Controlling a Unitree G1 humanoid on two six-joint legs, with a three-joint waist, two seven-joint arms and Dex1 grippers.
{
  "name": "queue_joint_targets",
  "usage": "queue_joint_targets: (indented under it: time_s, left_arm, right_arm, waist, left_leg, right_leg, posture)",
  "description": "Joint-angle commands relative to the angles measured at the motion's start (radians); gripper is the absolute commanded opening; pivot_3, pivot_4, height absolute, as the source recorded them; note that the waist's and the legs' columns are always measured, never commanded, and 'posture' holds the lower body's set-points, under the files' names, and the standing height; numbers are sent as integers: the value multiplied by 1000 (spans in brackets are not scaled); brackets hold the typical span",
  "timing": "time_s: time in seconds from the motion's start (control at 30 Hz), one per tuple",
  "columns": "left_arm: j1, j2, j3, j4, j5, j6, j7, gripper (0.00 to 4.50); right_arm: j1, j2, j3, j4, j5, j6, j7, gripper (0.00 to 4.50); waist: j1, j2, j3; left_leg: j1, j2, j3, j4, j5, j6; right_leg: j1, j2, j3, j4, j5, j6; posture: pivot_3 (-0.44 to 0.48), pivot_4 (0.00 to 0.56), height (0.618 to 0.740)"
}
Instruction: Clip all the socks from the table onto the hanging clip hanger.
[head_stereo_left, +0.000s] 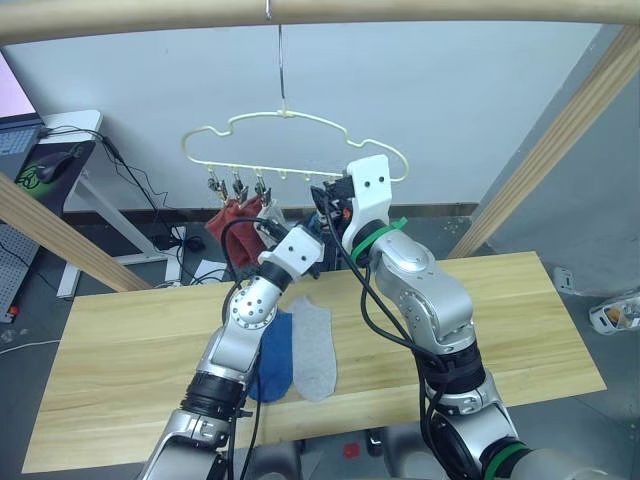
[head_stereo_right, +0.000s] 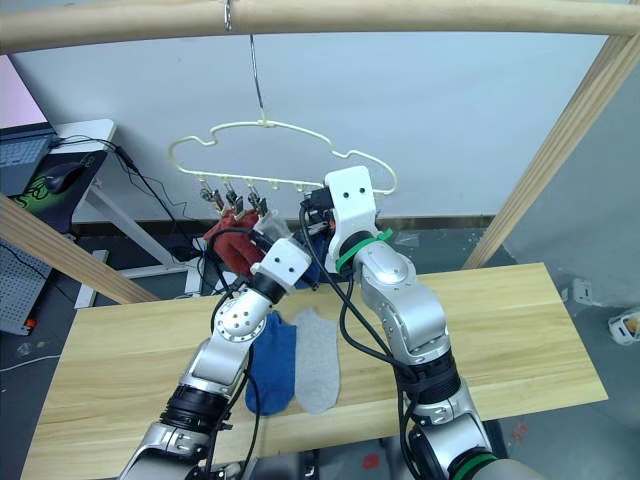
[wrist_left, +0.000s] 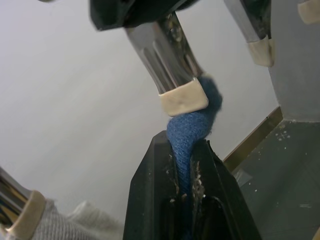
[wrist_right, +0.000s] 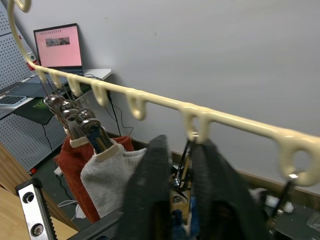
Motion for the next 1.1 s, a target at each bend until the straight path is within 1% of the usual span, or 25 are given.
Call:
queue_joint_targets:
  time_s: [0.03, 0.07, 0.1, 0.13, 0.23, 0.43, 0.53, 0.77, 1.1]
  left_arm:
    - [-18, -9, 1, -40, -15, -10, 2, 0]
    - [-19, -10, 2, -40, -15, -10, 2, 0]
    - [-20, -10, 4, -40, -16, -10, 2, 0]
    - [-19, -9, 5, -42, -17, -10, 1, 0]
    - [-17, -7, 7, -47, -20, -7, -2, 0]
    - [-13, 1, 7, -45, -31, -5, -14, 0]
    - [-3, 1, 11, -60, -73, -3, -50, 842]
    - [30, 18, -5, -102, -90, 40, -107, 2908]
    - [89, 30, 4, -174, -136, 103, -166, 2908]
  right_arm:
    - [-5, 29, 1, -64, 18, -30, -1, 2371]
    - [-5, 30, 0, -64, 18, -29, -3, 2732]
    - [-6, 31, -1, -64, 18, -28, -4, 3001]
    - [-8, 30, -3, -64, 17, -29, -6, 3489]
    - [-12, 29, -8, -63, 15, -31, -8, 4272]
    - [-2, 13, -16, -86, 23, -24, 5, 4272]
    - [9, 7, -12, -101, 28, -11, 13, 4317]
    - [29, -15, -1, -142, 31, 43, 35, 4317]
    - [93, -66, 21, -269, 20, 126, 36, 4317]
  waist:
    - [0, 0, 0]
    - [0, 0, 0]
    - [0, 0, 0]
    - [0, 0, 0]
    - [0, 0, 0]
    - [1, 0, 0]
    - [1, 0, 0]
    - [1, 0, -1]
    - [1, 0, -1]
  left_leg:
    - [0, 0, 0, 0, 0, 0]
    - [0, 0, 0, 0, 0, 0]
    - [0, 0, 0, 0, 0, 0]
    - [0, 0, 0, 0, 0, 0]
    - [0, 0, 0, 1, 0, 0]
    - [0, 0, 0, 1, 0, 0]
    - [0, 0, 0, 1, 0, 0]
    - [0, 0, 0, 2, 0, 0]
    - [0, -1, 0, 6, 0, 0]
  right_leg:
    - [0, 0, 0, 0, 0, 0]
    - [0, 0, 0, 0, 0, 0]
    - [0, 0, 0, 0, 0, 0]
    - [0, 0, 0, 0, 0, 0]
    - [0, 0, 0, 0, 0, 0]
    - [0, 0, 0, 1, 0, 0]
    - [0, 0, 0, 1, 0, 0]
    - [0, 0, 0, 1, 0, 0]
    - [0, 0, 0, 7, 0, 0]
  posture:
    - [-154, 238, 740]
    - [-154, 238, 740]
    - [-154, 238, 740]
    - [-154, 238, 740]
    - [-153, 233, 740]
    - [-156, 232, 740]
    - [-156, 232, 740]
    - [-155, 226, 740]
    - [-160, 221, 740]
